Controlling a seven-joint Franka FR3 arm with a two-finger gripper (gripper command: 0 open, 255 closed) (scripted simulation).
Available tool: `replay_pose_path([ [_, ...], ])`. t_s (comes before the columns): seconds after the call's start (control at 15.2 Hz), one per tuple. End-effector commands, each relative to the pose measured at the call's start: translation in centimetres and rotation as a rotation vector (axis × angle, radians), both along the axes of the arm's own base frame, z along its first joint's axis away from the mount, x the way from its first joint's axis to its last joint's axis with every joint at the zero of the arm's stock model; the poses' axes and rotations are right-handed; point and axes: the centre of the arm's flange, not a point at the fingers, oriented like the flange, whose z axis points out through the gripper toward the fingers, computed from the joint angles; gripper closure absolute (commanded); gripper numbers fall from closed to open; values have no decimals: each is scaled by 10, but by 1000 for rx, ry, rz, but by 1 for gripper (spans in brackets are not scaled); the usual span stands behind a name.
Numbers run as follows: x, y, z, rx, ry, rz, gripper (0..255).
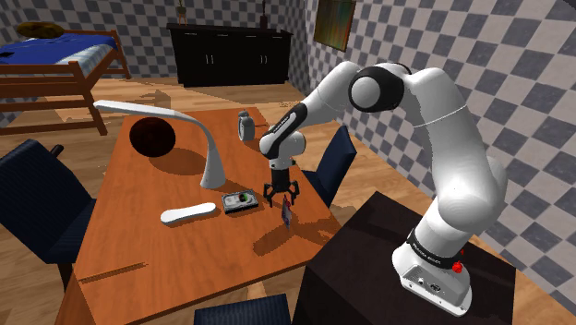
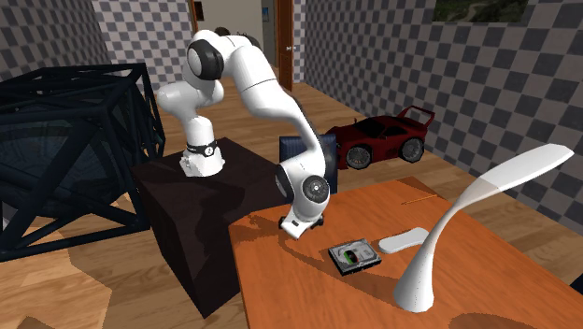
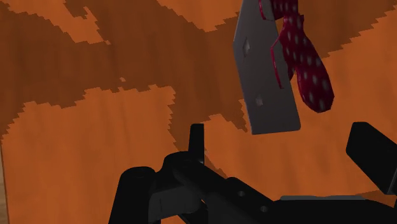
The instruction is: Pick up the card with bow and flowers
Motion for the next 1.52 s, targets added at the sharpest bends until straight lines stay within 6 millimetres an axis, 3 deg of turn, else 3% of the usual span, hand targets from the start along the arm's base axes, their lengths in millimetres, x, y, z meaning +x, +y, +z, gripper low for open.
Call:
replay_pose_path([
  [0.0,0,-1,-9,0,0,0,0],
  [0.13,0,-1,-12,0,0,0,0],
  [0.2,0,-2,-12,0,0,0,255],
  [0.79,0,-1,-12,0,0,0,255],
  [1.45,0,-1,40,0,0,0,255],
])
